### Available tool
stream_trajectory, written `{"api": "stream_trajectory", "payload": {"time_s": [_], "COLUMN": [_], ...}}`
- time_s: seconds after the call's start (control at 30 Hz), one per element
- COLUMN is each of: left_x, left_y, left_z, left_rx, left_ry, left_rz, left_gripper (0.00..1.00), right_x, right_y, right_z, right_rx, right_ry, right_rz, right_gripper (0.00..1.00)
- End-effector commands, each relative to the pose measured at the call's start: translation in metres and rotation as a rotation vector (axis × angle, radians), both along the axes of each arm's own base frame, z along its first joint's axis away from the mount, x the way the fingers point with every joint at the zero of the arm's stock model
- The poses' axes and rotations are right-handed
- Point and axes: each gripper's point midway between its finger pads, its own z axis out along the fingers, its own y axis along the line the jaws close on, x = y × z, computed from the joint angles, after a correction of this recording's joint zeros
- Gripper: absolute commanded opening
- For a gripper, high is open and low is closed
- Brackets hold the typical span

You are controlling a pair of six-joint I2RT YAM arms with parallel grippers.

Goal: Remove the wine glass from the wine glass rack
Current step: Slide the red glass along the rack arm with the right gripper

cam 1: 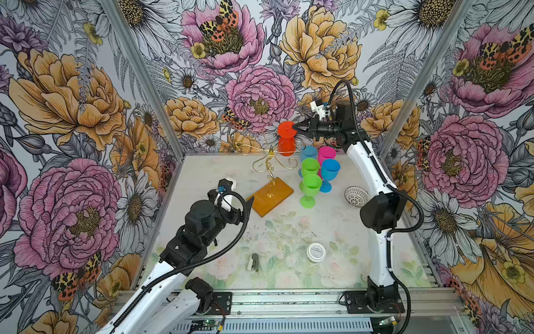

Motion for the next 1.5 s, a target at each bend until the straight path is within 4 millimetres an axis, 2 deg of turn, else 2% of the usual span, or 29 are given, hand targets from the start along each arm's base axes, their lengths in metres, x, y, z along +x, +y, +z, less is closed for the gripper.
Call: {"api": "stream_trajectory", "payload": {"time_s": [0.0, 0.13, 0.4, 0.83, 1.47], "left_x": [-0.001, -0.001, -0.002, -0.002, -0.003], "left_y": [0.001, 0.001, 0.002, 0.003, 0.003], "left_z": [0.003, 0.003, 0.003, 0.003, 0.004], "left_rx": [-0.021, -0.023, -0.025, -0.027, -0.026], "left_ry": [-0.006, -0.005, -0.005, -0.007, -0.009], "left_rz": [-0.003, -0.004, -0.002, -0.002, -0.004], "left_gripper": [0.99, 0.99, 0.99, 0.99, 0.99], "right_x": [-0.028, -0.035, -0.033, -0.007, 0.022], "right_y": [0.013, 0.023, 0.036, 0.046, 0.044], "right_z": [0.032, 0.034, 0.034, 0.039, 0.053], "right_rx": [0.021, 0.025, 0.031, 0.074, 0.155], "right_ry": [-0.09, -0.095, -0.099, -0.131, -0.249], "right_rz": [0.075, 0.1, 0.112, 0.061, -0.014], "right_gripper": [0.0, 0.0, 0.0, 0.0, 0.0]}}
